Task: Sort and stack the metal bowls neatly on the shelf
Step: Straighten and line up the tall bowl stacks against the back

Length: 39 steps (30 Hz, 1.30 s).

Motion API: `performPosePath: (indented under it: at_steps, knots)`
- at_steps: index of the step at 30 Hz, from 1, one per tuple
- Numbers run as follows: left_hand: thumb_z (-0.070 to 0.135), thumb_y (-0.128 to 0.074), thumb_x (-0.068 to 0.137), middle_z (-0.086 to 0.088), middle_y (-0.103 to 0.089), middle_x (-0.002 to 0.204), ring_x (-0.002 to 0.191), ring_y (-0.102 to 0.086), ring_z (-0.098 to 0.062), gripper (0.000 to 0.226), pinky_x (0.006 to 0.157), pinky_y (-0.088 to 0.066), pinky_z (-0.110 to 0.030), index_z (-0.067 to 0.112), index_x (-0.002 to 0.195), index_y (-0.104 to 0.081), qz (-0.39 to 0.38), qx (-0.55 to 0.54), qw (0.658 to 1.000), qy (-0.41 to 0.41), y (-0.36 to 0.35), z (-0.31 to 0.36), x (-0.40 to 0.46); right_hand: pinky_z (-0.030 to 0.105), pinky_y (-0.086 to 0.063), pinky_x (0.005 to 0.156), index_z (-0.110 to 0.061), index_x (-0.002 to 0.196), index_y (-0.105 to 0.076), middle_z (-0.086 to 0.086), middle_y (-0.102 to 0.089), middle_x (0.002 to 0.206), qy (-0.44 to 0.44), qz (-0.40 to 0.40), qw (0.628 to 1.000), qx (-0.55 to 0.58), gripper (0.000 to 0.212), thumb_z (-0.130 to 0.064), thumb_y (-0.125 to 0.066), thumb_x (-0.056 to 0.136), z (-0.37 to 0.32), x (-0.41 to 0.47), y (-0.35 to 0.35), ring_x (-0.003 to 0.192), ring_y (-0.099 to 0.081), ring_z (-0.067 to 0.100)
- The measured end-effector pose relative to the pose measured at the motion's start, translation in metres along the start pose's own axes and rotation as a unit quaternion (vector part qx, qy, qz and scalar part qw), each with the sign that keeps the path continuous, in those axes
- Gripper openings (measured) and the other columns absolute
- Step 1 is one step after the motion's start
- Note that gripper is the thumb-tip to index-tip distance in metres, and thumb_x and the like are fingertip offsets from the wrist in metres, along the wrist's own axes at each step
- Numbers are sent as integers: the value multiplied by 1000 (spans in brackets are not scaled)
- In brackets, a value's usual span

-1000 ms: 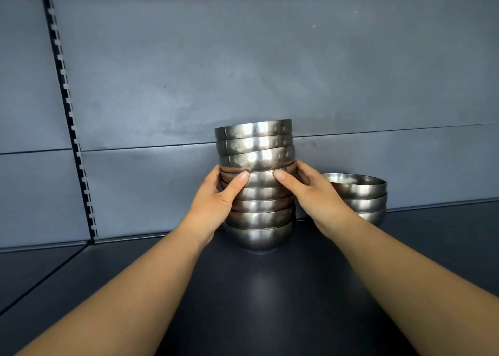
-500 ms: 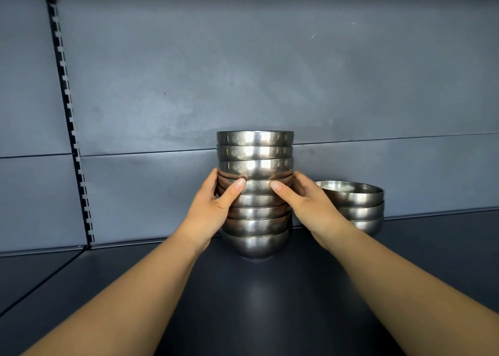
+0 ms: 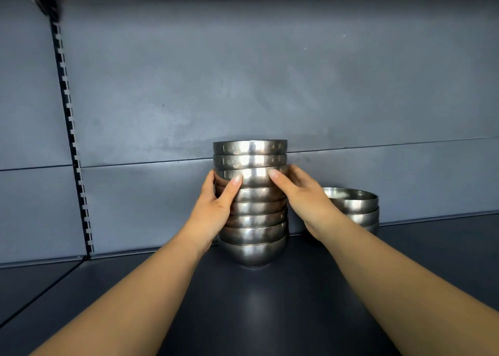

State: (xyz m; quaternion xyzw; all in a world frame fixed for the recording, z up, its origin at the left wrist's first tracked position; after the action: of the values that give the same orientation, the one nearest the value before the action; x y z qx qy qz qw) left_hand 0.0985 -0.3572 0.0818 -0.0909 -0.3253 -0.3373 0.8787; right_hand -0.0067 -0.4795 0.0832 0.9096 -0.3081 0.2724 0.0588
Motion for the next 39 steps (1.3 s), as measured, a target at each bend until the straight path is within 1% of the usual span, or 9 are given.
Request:
performPosePath:
  at_steps: [5, 13, 17, 19, 21, 24, 29, 32, 39]
  knots:
    - [47, -59, 73, 23, -70, 84, 83, -65, 7, 33, 65, -48, -8, 29, 100, -57, -15, -25, 1000, -8, -3, 9, -1, 20, -50, 74, -31, 87, -68, -12, -73, 93, 14, -8, 1000, 11, 21, -44, -69, 71, 1, 4, 0, 89, -67, 3]
    - [51, -62, 67, 12, -70, 104, 98, -65, -2, 57, 76, -50, -14, 24, 116, -55, -19, -42, 999, 2, -3, 10, -5, 23, -51, 78, -31, 93, -67, -11, -72, 97, 12, -14, 1000, -2, 30, -48, -68, 69, 1, -1, -2, 91, -67, 4]
    - [65, -60, 49, 11, -39, 144, 127, -45, -10, 115, 106, -37, -32, 27, 147, -15, -12, -44, 992, 121, -6, -18, -18, 37, -55, 81, -45, 98, -58, -16, -71, 98, -66, -58, 996, -3, 37, -64, -61, 66, 20, -14, -14, 92, -67, 8]
    - [65, -58, 51, 9, -42, 143, 123, -48, -11, 108, 101, -41, -34, 29, 145, -18, -19, -51, 988, 146, -12, -26, -31, 38, -54, 79, -58, 96, -52, -27, -69, 89, -103, -73, 992, -9, 34, -72, -54, 65, 30, -22, -17, 92, -65, 7]
    - [62, -56, 58, 9, -50, 136, 119, -53, -11, 91, 98, -44, -34, 35, 140, -26, -21, -81, 984, 160, -18, -31, -42, 32, -46, 74, -64, 106, -44, -31, -64, 88, -137, -77, 988, -3, 56, -82, -50, 53, 42, -31, -19, 89, -59, 4]
    - [58, -52, 68, 7, -55, 132, 117, -55, -14, 75, 101, -44, -40, 34, 137, -32, 5, -120, 980, 157, -21, -35, -47, 36, -48, 80, -63, 122, -31, -24, -58, 110, -146, -67, 987, 18, 86, -83, -49, 40, 53, -36, -24, 96, -58, 6]
    - [54, -51, 72, 4, -62, 124, 111, -60, -15, 51, 98, -47, -42, 36, 120, -45, 42, -112, 981, 152, -11, -17, -51, 22, -49, 50, -58, 109, -43, -19, -64, 105, -127, -51, 990, 39, 46, -73, -50, 66, 40, -36, -38, 82, -65, 4]
    - [50, -49, 80, 5, -62, 122, 111, -60, -13, 32, 98, -47, -40, 40, 110, -46, 66, -99, 983, 140, 8, 1, -62, 16, -45, 42, -49, 113, -44, -15, -65, 93, -111, -55, 991, 44, 39, -65, -48, 77, 31, -41, -54, 57, -63, -3]
    - [49, -47, 84, 2, -59, 128, 116, -57, -14, 54, 102, -44, -40, 27, 133, -38, 111, -61, 986, 105, 96, 55, -102, 15, -45, 40, -47, 108, -45, -13, -67, 90, -93, -109, 988, 60, 50, -73, -48, 66, -3, -66, -150, 51, -63, -3]
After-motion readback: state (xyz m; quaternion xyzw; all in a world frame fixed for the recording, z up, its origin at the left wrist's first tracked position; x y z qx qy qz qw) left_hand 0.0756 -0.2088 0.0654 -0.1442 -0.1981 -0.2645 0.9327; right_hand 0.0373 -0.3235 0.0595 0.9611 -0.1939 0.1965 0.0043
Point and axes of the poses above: each hand's wrist, its own x-axis towards the middle knuckle, its own y-axis out of the back of the hand, z = x × y, the point moved 9 cm from there along x, towards the middle knuckle
